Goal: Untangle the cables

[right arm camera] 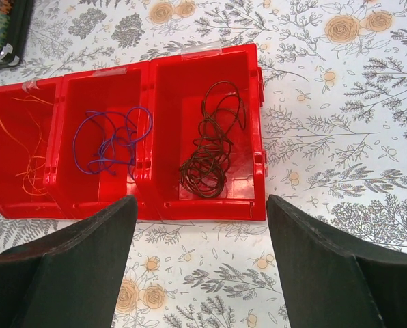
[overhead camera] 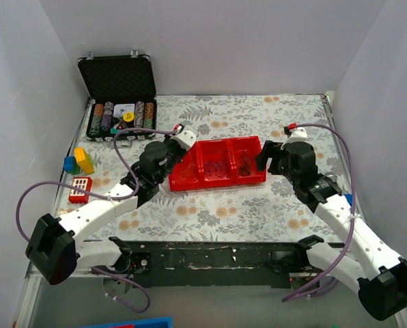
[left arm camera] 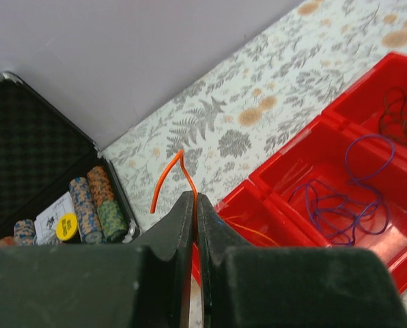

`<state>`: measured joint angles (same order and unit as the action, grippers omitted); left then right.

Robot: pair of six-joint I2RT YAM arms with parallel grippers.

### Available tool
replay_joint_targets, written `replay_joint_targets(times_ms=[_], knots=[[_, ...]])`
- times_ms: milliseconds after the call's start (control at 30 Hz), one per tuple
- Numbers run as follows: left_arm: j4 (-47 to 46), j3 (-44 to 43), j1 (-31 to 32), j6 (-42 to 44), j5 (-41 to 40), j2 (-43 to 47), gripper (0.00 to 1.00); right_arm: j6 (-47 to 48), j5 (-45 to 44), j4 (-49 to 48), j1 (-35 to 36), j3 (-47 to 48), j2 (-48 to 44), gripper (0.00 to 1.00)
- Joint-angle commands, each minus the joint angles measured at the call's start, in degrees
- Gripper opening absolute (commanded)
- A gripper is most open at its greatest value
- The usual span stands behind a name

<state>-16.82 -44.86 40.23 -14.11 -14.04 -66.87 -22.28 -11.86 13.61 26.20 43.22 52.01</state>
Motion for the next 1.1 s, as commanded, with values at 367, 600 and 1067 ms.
replay_joint_targets(times_ms=[367, 600, 1067], knots=[[20.9, -4.5, -0.2, -3.9, 1.4, -12.9, 0.0, -2.8, 0.5, 0.8, -0.4, -1.5, -3.8, 0.85], [26.2, -10.6, -0.3, -5.5, 5.4, -16.6, 0.22, -2.9, 0.7, 1.2, -0.4, -2.1, -5.0, 0.86], [40.8, -28.0, -1.7, -12.4, 12.7, -15.3, 0.98, -2.4, 2.1, 1.4, -0.4, -2.4, -6.2, 0.87]])
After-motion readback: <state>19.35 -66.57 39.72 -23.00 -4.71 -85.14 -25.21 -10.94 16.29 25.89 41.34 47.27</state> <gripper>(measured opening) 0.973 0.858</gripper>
